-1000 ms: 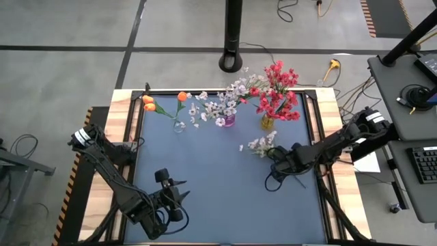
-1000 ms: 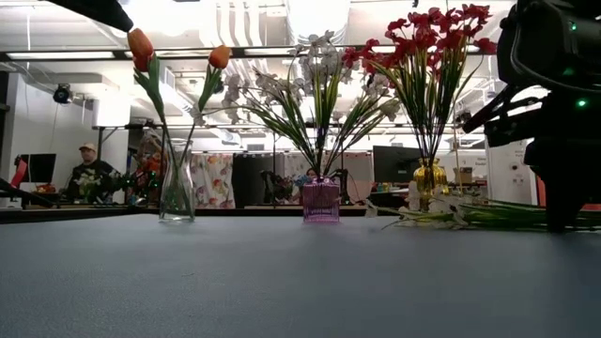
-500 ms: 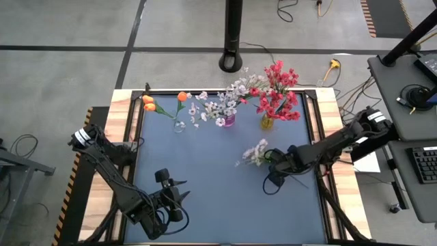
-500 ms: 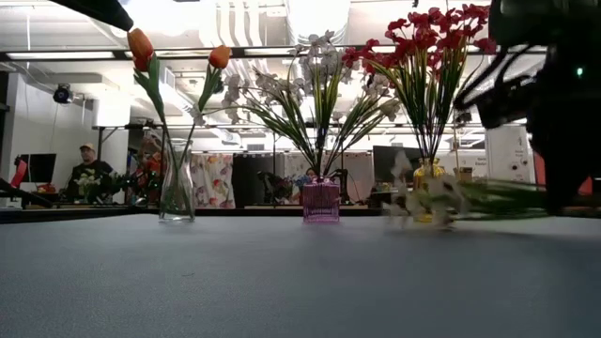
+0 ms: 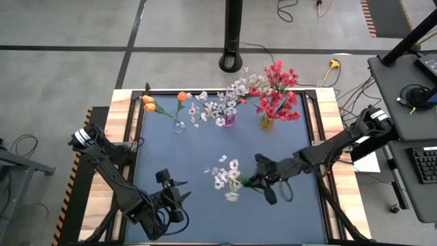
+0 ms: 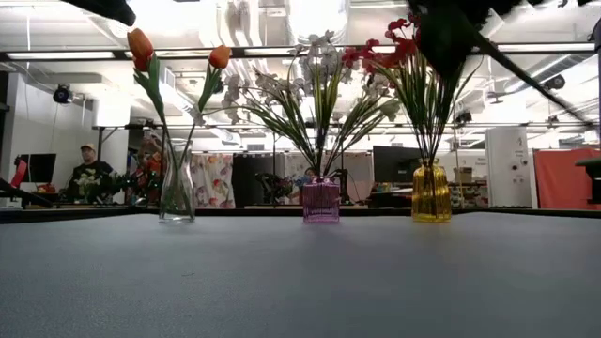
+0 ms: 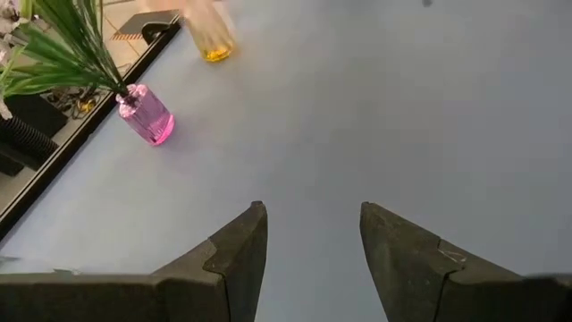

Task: Sort flowers into vase by color
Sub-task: Put the white flowers into the pink vase

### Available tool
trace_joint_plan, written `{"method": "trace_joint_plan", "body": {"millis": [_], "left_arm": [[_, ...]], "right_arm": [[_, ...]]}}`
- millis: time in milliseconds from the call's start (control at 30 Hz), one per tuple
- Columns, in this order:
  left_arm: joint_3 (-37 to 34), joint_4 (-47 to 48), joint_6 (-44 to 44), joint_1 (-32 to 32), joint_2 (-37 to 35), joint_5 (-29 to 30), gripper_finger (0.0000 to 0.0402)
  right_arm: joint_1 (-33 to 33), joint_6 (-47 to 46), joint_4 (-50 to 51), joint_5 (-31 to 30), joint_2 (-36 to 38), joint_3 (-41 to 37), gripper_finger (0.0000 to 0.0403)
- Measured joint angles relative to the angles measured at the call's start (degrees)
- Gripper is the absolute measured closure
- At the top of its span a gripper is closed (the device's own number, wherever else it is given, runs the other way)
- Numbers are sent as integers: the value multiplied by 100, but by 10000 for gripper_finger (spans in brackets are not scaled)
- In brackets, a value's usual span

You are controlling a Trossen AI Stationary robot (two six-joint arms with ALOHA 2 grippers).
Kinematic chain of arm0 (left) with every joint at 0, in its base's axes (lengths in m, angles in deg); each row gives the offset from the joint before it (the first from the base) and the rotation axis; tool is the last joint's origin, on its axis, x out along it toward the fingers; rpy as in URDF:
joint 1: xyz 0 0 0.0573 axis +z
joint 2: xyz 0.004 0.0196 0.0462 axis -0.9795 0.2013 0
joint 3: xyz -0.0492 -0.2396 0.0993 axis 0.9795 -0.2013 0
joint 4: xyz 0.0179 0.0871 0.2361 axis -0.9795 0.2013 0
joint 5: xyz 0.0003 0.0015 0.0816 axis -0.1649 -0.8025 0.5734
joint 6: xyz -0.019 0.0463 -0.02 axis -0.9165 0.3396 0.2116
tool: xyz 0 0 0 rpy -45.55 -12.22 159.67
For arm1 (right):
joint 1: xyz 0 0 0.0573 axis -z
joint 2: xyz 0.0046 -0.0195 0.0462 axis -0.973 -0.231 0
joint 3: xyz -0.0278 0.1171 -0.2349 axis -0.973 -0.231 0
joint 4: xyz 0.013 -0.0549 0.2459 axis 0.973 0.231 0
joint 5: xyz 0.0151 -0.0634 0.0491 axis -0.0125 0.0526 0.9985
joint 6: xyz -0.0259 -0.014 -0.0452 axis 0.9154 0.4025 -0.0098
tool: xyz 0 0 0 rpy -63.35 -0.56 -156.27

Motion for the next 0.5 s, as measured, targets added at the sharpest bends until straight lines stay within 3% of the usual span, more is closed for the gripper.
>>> {"method": "trace_joint_plan", "body": {"millis": [267,500], "left_arm": [[-4,-1177,1396,27,0,8,238],[-11,-2547,3245,237,0,-13,238]], "right_arm": [[2,2835,-2991,87,-33,0,390],[2,3293,-3378,379,-157,0,390]]}}
